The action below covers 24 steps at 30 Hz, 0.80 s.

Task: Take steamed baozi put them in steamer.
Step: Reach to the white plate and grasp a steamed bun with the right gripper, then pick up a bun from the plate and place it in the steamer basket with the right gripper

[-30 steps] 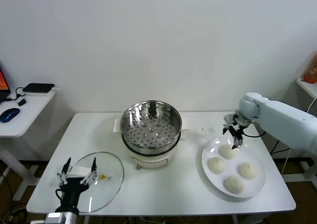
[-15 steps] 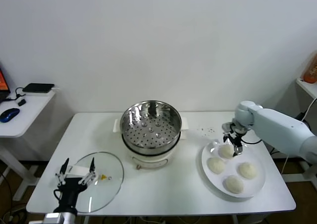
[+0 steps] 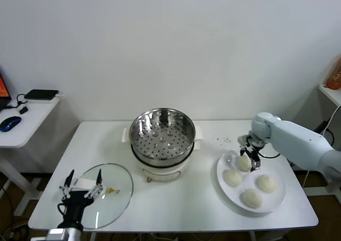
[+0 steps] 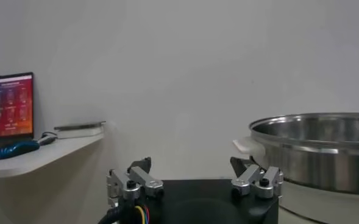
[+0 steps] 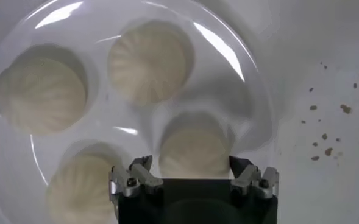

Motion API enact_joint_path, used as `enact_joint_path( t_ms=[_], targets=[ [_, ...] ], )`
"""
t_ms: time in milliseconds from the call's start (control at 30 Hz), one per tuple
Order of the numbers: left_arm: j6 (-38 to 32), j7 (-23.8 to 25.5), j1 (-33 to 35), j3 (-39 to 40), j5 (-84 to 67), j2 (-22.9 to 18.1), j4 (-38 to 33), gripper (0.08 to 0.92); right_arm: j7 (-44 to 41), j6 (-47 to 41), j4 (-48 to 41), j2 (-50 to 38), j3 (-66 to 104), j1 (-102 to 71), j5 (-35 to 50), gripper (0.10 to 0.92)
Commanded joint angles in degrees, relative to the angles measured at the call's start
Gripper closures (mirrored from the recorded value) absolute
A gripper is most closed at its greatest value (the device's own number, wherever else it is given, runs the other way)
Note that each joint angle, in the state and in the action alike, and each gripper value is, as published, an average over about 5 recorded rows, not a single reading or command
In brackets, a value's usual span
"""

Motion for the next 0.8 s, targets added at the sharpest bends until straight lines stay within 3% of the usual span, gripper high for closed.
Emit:
enact_joint_path(
  t_ms=[33, 400, 800],
  targets=[
    [0.03, -0.01, 0.05, -0.01, -0.02, 0.01, 0.00, 0.177, 0.04, 0.05, -0.24, 0.05, 0.41, -0.48, -0.30, 0.204],
    [-0.02, -0.05, 0.22, -0.06, -0.09, -0.05, -0.04, 0.177, 0.19, 0.07, -0.99, 0.30, 1.38, -0.82, -0.46, 0.306],
    [-0.05, -0.09, 0.36, -0.12, -0.08, -0.12, -0.19, 0.177, 0.22, 0.18, 0.30, -0.35, 2.59, -1.00, -0.60, 0.346]
  ],
)
